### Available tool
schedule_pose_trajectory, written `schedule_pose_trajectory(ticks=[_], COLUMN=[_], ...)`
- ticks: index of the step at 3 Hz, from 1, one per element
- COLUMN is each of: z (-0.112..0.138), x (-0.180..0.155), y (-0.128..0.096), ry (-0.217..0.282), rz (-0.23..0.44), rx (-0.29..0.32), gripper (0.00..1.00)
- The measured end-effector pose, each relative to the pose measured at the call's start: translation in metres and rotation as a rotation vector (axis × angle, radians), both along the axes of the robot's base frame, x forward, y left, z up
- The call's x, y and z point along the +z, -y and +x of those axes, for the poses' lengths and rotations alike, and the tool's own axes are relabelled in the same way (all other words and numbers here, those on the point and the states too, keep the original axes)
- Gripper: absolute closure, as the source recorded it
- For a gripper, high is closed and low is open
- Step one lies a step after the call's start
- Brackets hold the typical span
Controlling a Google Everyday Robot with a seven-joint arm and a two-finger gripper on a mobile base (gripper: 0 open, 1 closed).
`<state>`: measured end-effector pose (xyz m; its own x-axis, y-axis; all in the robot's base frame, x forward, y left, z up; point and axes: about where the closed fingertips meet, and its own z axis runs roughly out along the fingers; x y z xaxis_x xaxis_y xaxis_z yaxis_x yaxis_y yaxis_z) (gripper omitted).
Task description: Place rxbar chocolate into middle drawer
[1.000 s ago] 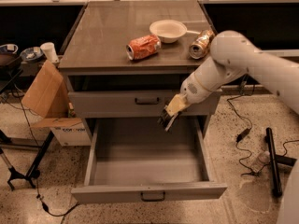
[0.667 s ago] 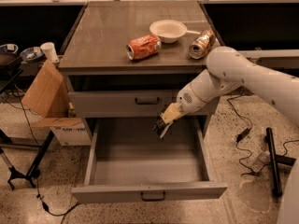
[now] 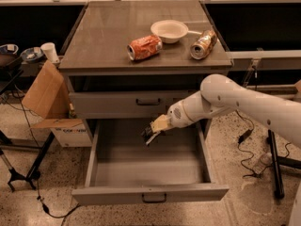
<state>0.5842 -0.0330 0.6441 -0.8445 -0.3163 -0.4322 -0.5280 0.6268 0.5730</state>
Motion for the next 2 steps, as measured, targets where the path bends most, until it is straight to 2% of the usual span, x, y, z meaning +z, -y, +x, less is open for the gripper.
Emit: schedule_pose_trajectory(ticks=[1,2], z=[0.003,0.001], x=[-0.023,-0.047], y=[-0.02,-0.036], ry=[-0.006,-0.03], rz=[0.031,0.046], rx=[-0.066,-0.08], gripper=[1.0,1.0])
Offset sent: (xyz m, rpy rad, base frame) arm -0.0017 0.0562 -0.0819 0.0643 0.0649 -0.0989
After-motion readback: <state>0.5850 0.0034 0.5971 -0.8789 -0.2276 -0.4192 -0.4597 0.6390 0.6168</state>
